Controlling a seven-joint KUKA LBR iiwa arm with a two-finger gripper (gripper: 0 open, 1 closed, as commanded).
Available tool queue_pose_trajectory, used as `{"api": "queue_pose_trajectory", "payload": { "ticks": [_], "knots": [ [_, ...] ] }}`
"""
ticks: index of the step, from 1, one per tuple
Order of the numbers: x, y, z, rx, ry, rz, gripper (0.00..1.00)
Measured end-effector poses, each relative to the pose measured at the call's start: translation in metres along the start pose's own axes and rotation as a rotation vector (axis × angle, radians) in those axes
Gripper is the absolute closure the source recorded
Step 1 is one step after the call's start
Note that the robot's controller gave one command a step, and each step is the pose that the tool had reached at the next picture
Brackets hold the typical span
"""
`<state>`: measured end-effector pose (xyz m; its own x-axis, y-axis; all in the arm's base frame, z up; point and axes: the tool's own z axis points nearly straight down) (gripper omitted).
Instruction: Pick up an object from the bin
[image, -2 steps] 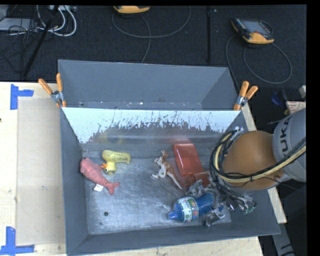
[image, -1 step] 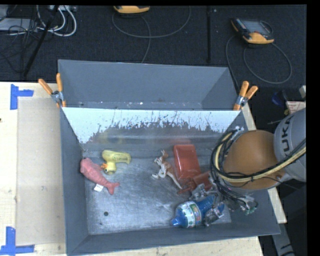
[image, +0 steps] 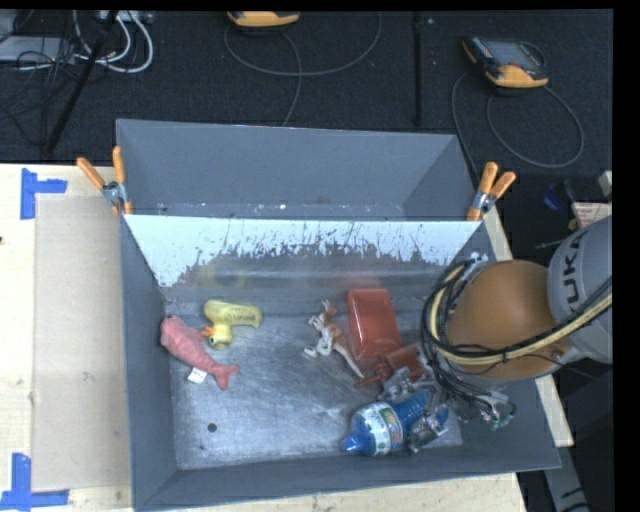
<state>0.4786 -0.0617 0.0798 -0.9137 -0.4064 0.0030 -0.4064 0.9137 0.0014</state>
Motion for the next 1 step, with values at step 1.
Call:
{"api": "queue_pose_trajectory", "payload": {
  "ticks": [1],
  "knots": [
    [0.0006, 0.0001, -0.0014, 0.0, 0.001, 0.0, 1.0]
  ]
}}
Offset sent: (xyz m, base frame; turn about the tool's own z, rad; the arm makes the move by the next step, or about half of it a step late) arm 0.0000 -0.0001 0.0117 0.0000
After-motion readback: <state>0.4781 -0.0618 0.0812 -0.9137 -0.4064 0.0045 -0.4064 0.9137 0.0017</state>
